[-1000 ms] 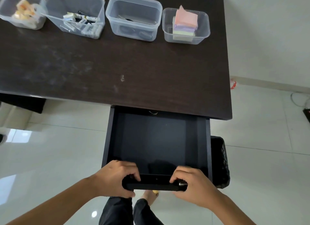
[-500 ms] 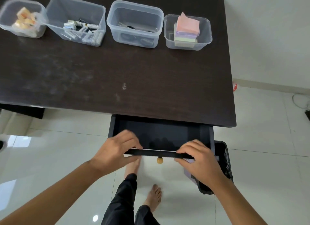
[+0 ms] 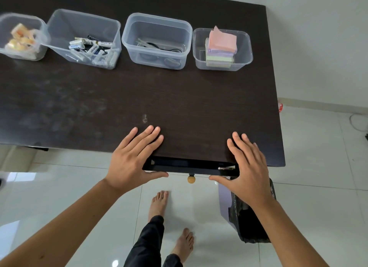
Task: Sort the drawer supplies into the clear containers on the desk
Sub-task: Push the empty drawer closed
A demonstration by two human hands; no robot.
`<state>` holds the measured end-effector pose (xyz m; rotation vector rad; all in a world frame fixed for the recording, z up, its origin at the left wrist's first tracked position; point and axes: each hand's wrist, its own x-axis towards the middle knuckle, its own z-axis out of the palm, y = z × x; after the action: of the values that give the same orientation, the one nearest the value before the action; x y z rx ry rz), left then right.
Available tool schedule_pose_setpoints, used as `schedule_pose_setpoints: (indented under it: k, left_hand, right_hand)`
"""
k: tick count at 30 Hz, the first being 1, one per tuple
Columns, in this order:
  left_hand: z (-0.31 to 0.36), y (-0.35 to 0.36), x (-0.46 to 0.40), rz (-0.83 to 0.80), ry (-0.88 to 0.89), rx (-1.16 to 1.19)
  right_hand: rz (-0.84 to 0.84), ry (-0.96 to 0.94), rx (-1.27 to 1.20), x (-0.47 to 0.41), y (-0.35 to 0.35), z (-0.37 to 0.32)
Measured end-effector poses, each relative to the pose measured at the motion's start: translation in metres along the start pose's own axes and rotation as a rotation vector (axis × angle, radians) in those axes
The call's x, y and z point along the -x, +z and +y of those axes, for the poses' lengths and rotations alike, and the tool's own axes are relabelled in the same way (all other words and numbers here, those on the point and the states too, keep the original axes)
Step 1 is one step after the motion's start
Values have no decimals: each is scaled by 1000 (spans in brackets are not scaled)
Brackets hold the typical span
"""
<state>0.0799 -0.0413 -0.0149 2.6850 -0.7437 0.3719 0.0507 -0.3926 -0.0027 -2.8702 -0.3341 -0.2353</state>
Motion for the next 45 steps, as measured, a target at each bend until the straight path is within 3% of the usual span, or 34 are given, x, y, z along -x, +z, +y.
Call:
schedule_pose_setpoints:
  k: [10, 27, 31, 45]
  left_hand:
    - [3, 16, -10, 232, -80, -59]
    - [12, 32, -16, 366, -111, -183]
    - [12, 31, -14, 302, -116, -197]
    - [13, -20, -14, -321, -139, -79]
  right_hand:
    - [287, 82, 12, -6, 28, -4]
    - [446, 111, 195, -13, 48, -11]
    - [373, 127, 179, -12, 42, -12]
    - [-264, 163, 116, -5, -12, -28]
